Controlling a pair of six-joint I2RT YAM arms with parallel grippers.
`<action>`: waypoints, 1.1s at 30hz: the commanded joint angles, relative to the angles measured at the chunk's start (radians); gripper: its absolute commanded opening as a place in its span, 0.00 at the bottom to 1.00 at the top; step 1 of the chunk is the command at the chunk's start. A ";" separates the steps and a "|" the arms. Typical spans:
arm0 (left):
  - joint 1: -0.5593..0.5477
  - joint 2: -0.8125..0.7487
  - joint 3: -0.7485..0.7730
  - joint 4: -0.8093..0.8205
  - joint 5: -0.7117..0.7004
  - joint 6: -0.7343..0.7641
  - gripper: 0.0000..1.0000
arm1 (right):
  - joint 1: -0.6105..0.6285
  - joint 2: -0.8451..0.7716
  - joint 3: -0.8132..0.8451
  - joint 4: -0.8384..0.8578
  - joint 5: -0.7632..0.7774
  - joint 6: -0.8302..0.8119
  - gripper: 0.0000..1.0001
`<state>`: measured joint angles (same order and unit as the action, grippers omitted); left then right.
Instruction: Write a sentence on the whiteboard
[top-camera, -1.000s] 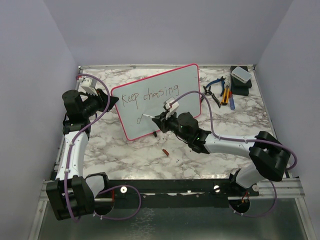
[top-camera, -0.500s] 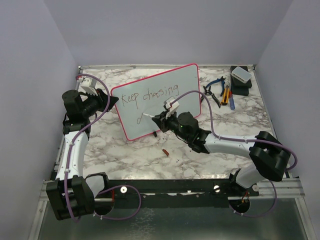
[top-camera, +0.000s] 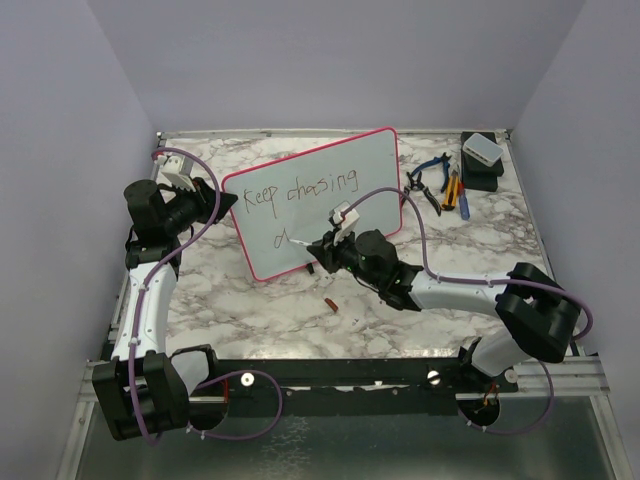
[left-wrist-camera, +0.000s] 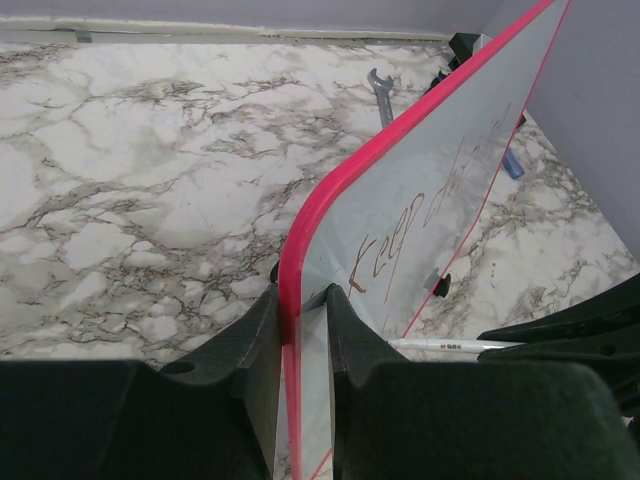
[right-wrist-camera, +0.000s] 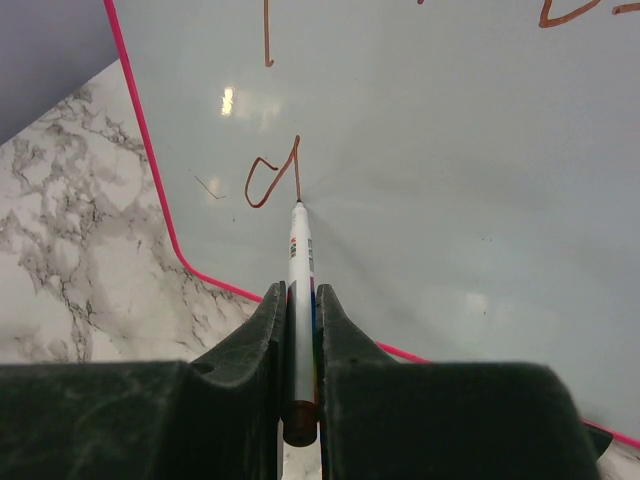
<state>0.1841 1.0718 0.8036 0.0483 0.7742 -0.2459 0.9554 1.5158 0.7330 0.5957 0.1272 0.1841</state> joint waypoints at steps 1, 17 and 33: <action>0.002 -0.003 -0.012 -0.004 0.002 0.014 0.00 | -0.003 0.018 -0.013 -0.027 0.014 0.001 0.01; 0.002 -0.009 -0.017 -0.004 0.004 0.010 0.00 | 0.003 0.032 0.009 -0.068 0.048 0.000 0.01; 0.002 -0.010 -0.018 -0.004 0.005 0.009 0.00 | 0.004 -0.129 0.002 -0.087 0.097 -0.052 0.01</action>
<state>0.1841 1.0714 0.8036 0.0490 0.7753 -0.2466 0.9619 1.4445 0.7330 0.5198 0.2020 0.1589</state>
